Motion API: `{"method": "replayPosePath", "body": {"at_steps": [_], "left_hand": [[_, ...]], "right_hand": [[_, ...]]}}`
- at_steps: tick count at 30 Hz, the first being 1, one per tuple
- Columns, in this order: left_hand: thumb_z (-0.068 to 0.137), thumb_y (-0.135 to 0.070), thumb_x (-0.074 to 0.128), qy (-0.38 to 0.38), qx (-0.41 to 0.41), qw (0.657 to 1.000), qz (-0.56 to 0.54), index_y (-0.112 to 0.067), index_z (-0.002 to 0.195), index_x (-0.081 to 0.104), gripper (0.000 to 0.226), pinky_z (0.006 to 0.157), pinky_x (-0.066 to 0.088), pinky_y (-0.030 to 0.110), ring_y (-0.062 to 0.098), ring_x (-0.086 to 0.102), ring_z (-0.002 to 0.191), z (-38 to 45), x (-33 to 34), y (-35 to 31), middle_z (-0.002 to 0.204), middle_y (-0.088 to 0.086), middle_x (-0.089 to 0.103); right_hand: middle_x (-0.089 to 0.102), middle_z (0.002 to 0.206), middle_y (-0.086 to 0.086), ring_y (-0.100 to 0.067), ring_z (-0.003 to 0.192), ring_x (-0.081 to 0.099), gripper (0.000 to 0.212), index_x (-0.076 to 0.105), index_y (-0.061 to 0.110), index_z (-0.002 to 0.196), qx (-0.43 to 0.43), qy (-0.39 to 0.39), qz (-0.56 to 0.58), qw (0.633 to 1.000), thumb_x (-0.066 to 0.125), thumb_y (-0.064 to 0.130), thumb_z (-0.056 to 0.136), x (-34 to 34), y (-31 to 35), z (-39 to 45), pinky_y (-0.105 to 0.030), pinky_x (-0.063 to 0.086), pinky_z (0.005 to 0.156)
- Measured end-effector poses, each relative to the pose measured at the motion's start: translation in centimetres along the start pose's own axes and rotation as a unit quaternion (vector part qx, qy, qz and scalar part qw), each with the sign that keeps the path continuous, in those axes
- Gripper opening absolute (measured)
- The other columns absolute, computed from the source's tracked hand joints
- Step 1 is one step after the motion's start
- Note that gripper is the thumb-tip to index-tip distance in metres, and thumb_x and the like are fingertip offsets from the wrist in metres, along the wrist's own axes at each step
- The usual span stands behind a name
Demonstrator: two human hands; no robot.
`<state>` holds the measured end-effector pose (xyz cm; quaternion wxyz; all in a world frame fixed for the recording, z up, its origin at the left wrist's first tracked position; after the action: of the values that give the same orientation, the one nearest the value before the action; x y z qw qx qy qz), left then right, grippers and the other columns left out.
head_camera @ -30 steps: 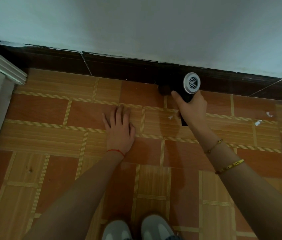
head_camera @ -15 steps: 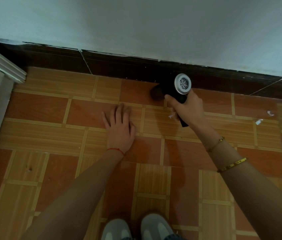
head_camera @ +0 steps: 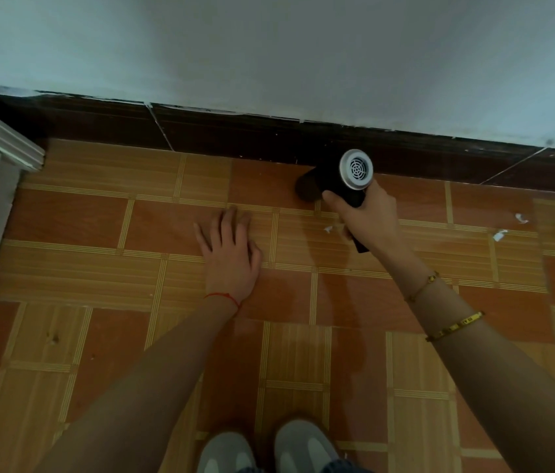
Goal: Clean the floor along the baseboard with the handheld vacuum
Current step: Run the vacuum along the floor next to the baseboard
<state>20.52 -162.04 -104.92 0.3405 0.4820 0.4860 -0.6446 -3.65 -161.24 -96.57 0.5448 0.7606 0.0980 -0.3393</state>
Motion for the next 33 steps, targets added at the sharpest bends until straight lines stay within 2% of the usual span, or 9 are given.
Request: {"method": "replayPosePath", "body": {"at_steps": [2, 6, 10, 14, 19, 24, 28, 30, 33], "left_hand": [[0.095, -0.028, 0.045, 0.0, -0.002, 1.0, -0.003, -0.013, 0.141, 0.046, 0.048, 0.119, 0.008, 0.067, 0.034, 0.028, 0.147, 0.0, 0.0, 0.0, 0.152, 0.013, 0.04], [0.095, -0.029, 0.043, 0.006, -0.002, 1.0, 0.002, -0.014, 0.141, 0.046, 0.049, 0.119, 0.008, 0.067, 0.034, 0.028, 0.147, 0.1, 0.1, -0.1, 0.152, 0.013, 0.04], [0.095, -0.03, 0.042, 0.016, -0.004, 1.0, 0.02, -0.012, 0.141, 0.046, 0.049, 0.118, 0.009, 0.068, 0.035, 0.03, 0.146, 0.0, 0.2, -0.1, 0.152, 0.015, 0.04], [0.095, -0.031, 0.038, 0.034, -0.008, 0.999, 0.04, -0.01, 0.142, 0.046, 0.052, 0.117, 0.012, 0.069, 0.037, 0.032, 0.145, 0.0, 0.6, -0.1, 0.152, 0.017, 0.041], [0.096, -0.03, 0.031, 0.049, -0.013, 0.998, 0.03, -0.009, 0.145, 0.043, 0.054, 0.117, 0.013, 0.07, 0.039, 0.029, 0.146, -0.1, 0.5, -0.3, 0.154, 0.019, 0.037], [0.094, -0.029, 0.027, 0.057, 0.002, 0.998, -0.01, -0.011, 0.146, 0.04, 0.056, 0.119, 0.011, 0.068, 0.038, 0.023, 0.148, -0.8, 0.3, -2.5, 0.155, 0.017, 0.035], [0.095, -0.031, 0.024, 0.066, 0.035, 0.997, -0.032, -0.015, 0.147, 0.039, 0.056, 0.119, 0.01, 0.069, 0.036, 0.023, 0.149, -1.3, 0.8, -4.9, 0.156, 0.015, 0.034], [0.097, -0.032, 0.025, 0.075, 0.043, 0.996, -0.029, -0.016, 0.148, 0.037, 0.055, 0.118, 0.01, 0.069, 0.036, 0.024, 0.149, -1.5, 1.5, -5.5, 0.156, 0.014, 0.034], [0.099, -0.033, 0.026, 0.082, 0.057, 0.995, -0.008, -0.017, 0.15, 0.035, 0.055, 0.117, 0.012, 0.071, 0.035, 0.024, 0.15, -1.8, 2.2, -5.6, 0.157, 0.014, 0.033]], "right_hand": [[0.07, 0.106, -0.007, -0.016, 0.073, 0.059, 0.058, 0.05, 0.016, 0.13, -0.007, 0.014, -0.011, 1.0, 0.068, 0.046, 0.084, 0.3, 0.0, -0.1, -0.042, 0.059, 0.079], [0.069, 0.106, -0.007, -0.018, 0.08, 0.061, 0.059, 0.049, 0.016, 0.132, -0.002, -0.005, 0.0, 1.0, 0.068, 0.046, 0.085, -0.1, -0.1, -0.5, -0.039, 0.058, 0.076], [0.064, 0.092, 0.001, -0.009, 0.07, 0.055, 0.056, 0.05, 0.014, 0.128, -0.014, 0.054, -0.03, 0.998, 0.068, 0.045, 0.085, 0.0, -0.3, -1.2, -0.03, 0.051, 0.072], [0.07, 0.104, -0.005, -0.017, 0.078, 0.061, 0.058, 0.05, 0.015, 0.131, 0.002, -0.007, -0.009, 1.0, 0.07, 0.043, 0.084, -1.9, -1.3, -2.5, -0.035, 0.057, 0.074], [0.071, 0.099, -0.008, -0.022, 0.077, 0.063, 0.057, 0.05, 0.017, 0.129, 0.015, -0.064, 0.01, 0.998, 0.068, 0.046, 0.084, -5.1, -2.5, -3.3, -0.04, 0.059, 0.074], [0.069, 0.102, -0.005, -0.017, 0.079, 0.061, 0.058, 0.049, 0.018, 0.132, 0.019, -0.017, -0.015, 1.0, 0.068, 0.045, 0.084, -4.5, -2.9, -4.5, -0.038, 0.058, 0.074], [0.063, 0.097, 0.006, -0.013, 0.077, 0.058, 0.058, 0.049, 0.021, 0.131, 0.02, 0.046, -0.016, 0.999, 0.069, 0.048, 0.083, -2.8, -3.3, -5.8, -0.035, 0.053, 0.072], [0.065, 0.106, 0.006, -0.014, 0.091, 0.061, 0.058, 0.05, 0.02, 0.132, 0.006, 0.04, -0.049, 0.998, 0.068, 0.047, 0.084, -2.7, -3.3, -6.2, -0.03, 0.049, 0.076], [0.066, 0.12, 0.001, -0.017, 0.109, 0.061, 0.061, 0.048, 0.018, 0.135, -0.005, -0.009, -0.084, 0.996, 0.068, 0.047, 0.085, -3.6, -3.3, -6.4, -0.027, 0.047, 0.08]]}}
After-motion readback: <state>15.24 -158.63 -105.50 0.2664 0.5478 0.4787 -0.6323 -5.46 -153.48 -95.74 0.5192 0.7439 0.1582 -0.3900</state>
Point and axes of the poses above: each hand's wrist, its own z-axis towards the middle knuckle, its own x-axis out of the palm, y = z × x, the point moved 8 cm from there along z, towards the middle knuckle
